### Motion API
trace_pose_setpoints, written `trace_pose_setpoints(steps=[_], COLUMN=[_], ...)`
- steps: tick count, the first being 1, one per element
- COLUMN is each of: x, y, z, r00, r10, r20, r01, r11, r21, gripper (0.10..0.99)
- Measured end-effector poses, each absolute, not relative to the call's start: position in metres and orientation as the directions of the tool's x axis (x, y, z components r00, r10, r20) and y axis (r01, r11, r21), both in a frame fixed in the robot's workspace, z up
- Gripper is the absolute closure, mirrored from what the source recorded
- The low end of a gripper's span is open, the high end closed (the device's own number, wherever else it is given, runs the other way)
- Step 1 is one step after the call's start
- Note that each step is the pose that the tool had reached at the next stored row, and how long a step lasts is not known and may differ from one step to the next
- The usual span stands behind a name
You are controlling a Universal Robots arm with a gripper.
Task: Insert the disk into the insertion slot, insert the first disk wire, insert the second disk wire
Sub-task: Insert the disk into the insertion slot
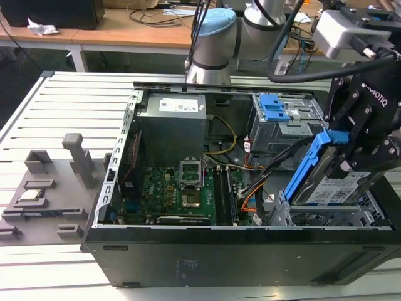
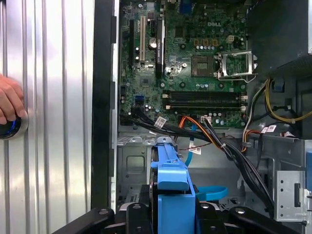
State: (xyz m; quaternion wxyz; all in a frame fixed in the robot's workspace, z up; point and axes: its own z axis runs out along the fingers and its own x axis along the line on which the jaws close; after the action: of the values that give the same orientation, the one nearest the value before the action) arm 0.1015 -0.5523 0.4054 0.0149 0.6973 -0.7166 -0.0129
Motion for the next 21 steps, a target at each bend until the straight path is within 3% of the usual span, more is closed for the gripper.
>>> trace_pose_setpoints(steps=[16,18,19,21], x=[0.102,0.102,0.102,0.102], y=[-0.552,-0.552,-0.552,-0.552], z=[0.381,0.381,0.381,0.381], r00=[-0.027,-0.027,-0.027,-0.027], r10=[-1.000,-1.000,-1.000,-1.000], r20=[0.004,0.004,0.003,0.003], r01=[-0.999,-0.999,-0.999,-0.999], r11=[0.027,0.027,0.027,0.027], r21=[0.039,0.039,0.039,0.039], gripper=[0.722,0.710,0.647,0.647])
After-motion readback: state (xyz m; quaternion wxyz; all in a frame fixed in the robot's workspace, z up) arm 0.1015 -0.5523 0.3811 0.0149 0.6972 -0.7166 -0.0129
